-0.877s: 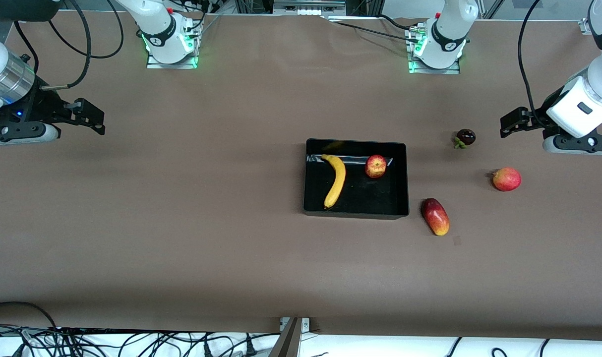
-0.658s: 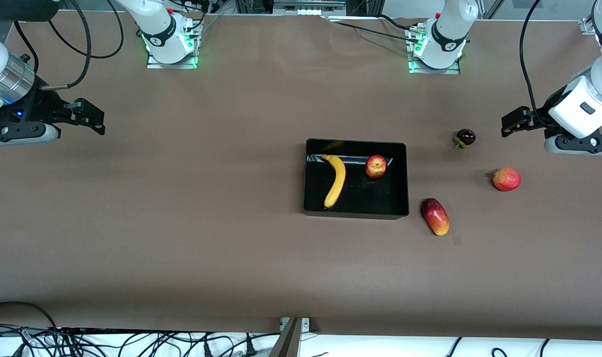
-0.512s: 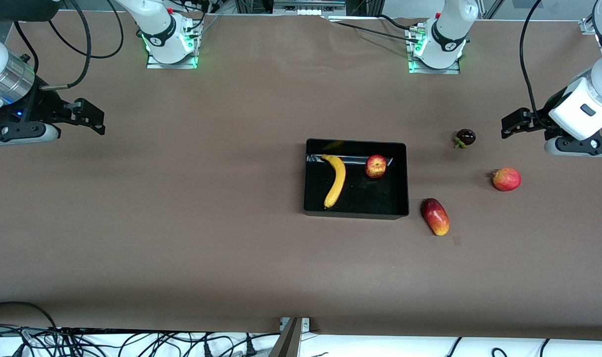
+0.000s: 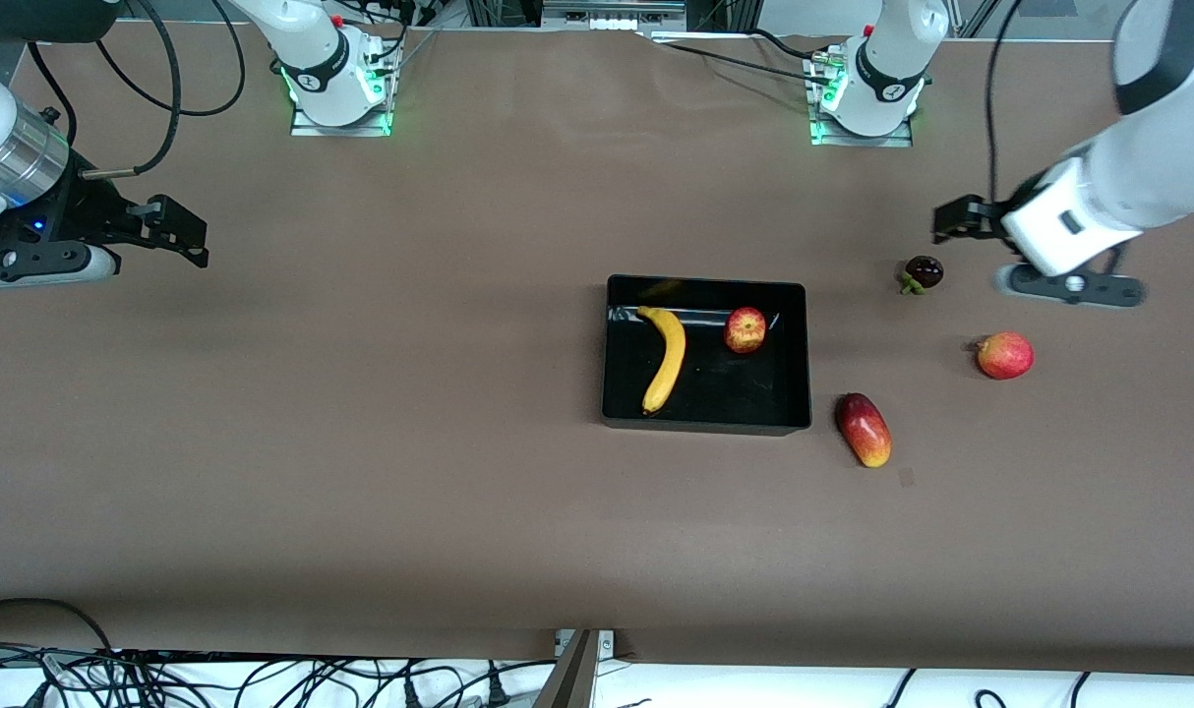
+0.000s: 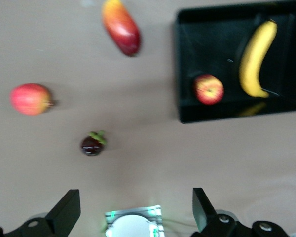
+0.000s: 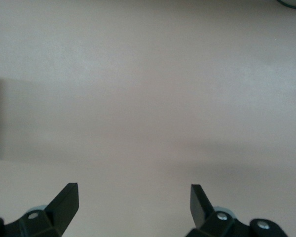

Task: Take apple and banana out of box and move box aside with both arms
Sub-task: 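Move the left gripper toward the red apple inside the black box, then lower the left gripper into the box and grasp the red apple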

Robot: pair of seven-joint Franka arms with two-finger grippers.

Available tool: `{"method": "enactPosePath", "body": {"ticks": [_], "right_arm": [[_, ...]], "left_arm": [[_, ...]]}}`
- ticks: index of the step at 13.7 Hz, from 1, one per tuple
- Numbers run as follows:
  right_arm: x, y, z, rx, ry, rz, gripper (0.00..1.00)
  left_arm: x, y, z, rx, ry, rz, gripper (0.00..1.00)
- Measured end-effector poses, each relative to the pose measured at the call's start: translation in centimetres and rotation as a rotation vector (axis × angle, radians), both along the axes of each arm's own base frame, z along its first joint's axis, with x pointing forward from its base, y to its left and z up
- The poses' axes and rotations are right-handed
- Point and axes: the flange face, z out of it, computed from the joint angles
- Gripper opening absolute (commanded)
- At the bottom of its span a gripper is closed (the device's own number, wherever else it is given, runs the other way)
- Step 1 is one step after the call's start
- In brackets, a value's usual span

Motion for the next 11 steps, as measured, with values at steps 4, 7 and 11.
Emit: {"method": "enactPosePath", "body": {"ticks": [4, 7, 11], "right_arm": [[0.0, 0.0, 0.0, 0.000, 0.000, 0.000, 1.00], [0.1, 0.0, 0.1, 0.001, -0.005, 0.000, 1.00], [0.1, 0.0, 0.1, 0.002, -0.013, 0.000, 1.00]], "left_arm": [[-0.7, -9.3, -4.6, -0.006, 0.092, -0.017, 1.00], [-1.0, -16.4, -9.6, 0.054, 0.080, 0.004, 1.00], [0.5, -17.4, -20.4, 0.144, -0.006, -0.028, 1.00]]}}
